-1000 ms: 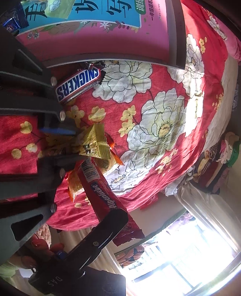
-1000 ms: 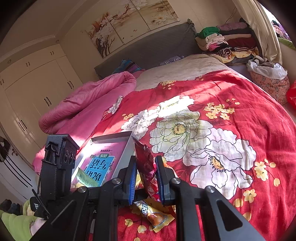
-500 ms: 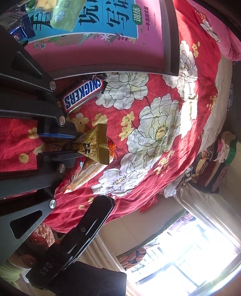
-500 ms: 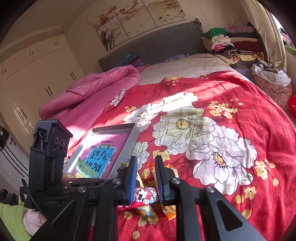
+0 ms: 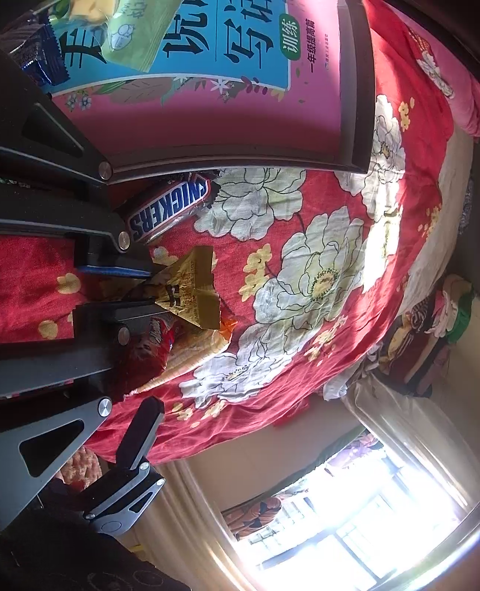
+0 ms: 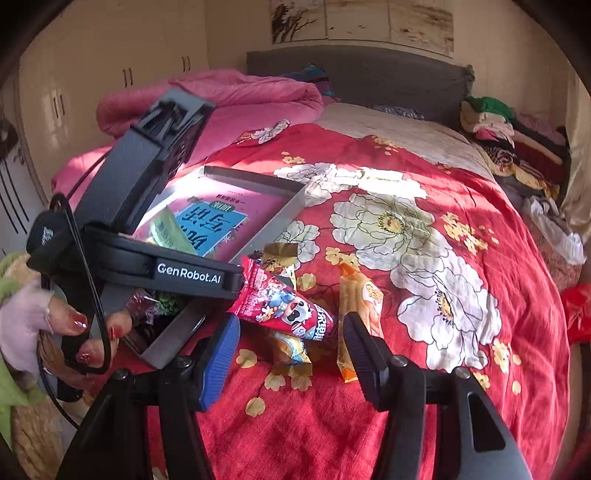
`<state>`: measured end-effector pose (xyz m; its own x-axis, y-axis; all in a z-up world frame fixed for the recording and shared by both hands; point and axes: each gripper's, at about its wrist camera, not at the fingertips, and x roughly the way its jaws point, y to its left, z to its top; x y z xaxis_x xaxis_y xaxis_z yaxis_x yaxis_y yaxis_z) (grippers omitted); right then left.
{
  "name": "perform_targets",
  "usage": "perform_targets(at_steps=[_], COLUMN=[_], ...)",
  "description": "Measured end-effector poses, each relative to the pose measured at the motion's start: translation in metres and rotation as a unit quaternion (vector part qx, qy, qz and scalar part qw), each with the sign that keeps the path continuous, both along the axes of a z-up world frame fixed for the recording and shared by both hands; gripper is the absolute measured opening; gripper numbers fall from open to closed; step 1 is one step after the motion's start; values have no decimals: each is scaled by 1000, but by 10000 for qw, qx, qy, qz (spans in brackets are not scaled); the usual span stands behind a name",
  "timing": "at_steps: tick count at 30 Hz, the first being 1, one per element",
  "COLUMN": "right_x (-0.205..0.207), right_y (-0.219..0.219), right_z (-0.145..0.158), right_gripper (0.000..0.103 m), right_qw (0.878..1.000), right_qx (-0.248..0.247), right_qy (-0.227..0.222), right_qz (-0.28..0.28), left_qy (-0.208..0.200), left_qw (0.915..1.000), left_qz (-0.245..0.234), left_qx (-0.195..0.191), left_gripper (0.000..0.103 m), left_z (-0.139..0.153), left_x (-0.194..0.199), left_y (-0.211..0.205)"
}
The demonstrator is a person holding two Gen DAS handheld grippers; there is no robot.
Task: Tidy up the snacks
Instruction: 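Grasp the yellow snack with the left tool while the right grasps the red wafer stick, then carry the yellow snack with the left tool while the right carries the red wafer stick to the tray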
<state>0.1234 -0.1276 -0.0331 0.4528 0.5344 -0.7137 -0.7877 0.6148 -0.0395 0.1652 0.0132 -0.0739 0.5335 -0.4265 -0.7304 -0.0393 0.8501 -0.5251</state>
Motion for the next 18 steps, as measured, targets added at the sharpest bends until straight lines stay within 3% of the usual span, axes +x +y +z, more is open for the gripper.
perform_targets(at_steps=[4, 10, 18], right_x=[-2, 12, 24], right_y=[16, 8, 23], right_z=[-12, -7, -18], right_gripper=[58, 56, 39], right_qw=[9988, 9993, 9976], right_qx=[-382, -139, -391], right_qy=[-278, -344, -563], right_qz=[150, -71, -114], left_qy=[10, 24, 50], left_qw=[10000, 10000, 10000], left_qz=[-10, 12, 12], left_qx=[3, -12, -30], left_gripper=[10, 11, 11], left_z=[-1, -2, -3], left_x=[0, 0, 0], left_y=[1, 3, 4])
